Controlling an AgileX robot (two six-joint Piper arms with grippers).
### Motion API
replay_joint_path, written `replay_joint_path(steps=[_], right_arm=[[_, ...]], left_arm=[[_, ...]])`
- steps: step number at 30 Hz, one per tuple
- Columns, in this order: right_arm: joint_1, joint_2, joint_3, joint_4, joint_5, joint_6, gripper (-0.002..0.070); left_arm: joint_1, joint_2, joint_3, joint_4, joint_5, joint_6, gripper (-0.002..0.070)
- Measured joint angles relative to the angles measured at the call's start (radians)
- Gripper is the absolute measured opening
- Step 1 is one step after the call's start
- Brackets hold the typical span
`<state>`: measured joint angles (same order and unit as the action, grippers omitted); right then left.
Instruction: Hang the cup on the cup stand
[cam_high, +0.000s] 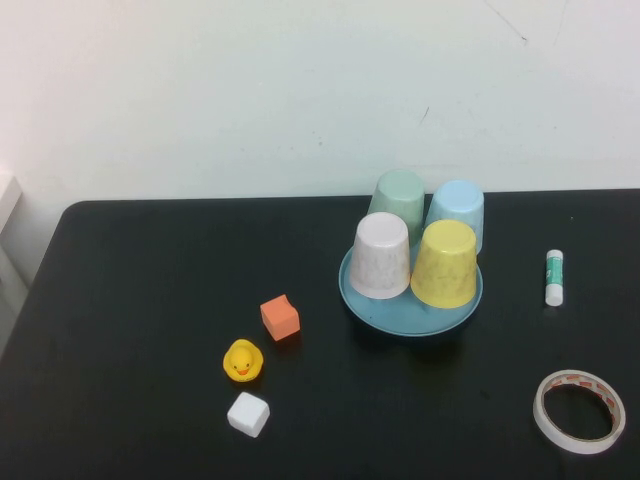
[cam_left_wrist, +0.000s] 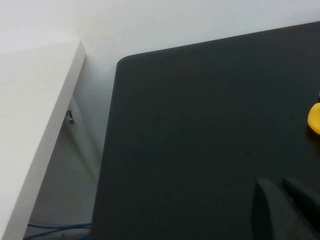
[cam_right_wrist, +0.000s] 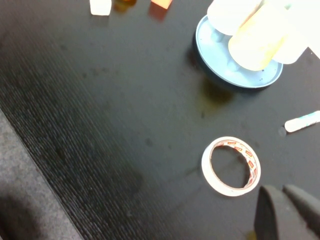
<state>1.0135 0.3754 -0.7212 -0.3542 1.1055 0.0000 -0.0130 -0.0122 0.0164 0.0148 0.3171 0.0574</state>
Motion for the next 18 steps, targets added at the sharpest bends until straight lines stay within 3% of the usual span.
replay_joint_path(steps=[9,13,18], right_arm=[[-0.030,-0.028,0.000,-0.008,-0.019,-0.023,-0.0001],[-0.214,-0.078,0.013,0.024,-0.184,-0.069,-0.0001],[-0.446,-0.116,0.104,0.203,-0.400,-0.248,-0.0001]], left_arm=[[0.000,0.000,0.000,0.000,0.000,0.000,0.0000],[0.000,0.000,0.000,-0.001,0.000,0.000,0.0000],[0.000,0.000,0.000,-0.001,0.000,0.000,0.0000]])
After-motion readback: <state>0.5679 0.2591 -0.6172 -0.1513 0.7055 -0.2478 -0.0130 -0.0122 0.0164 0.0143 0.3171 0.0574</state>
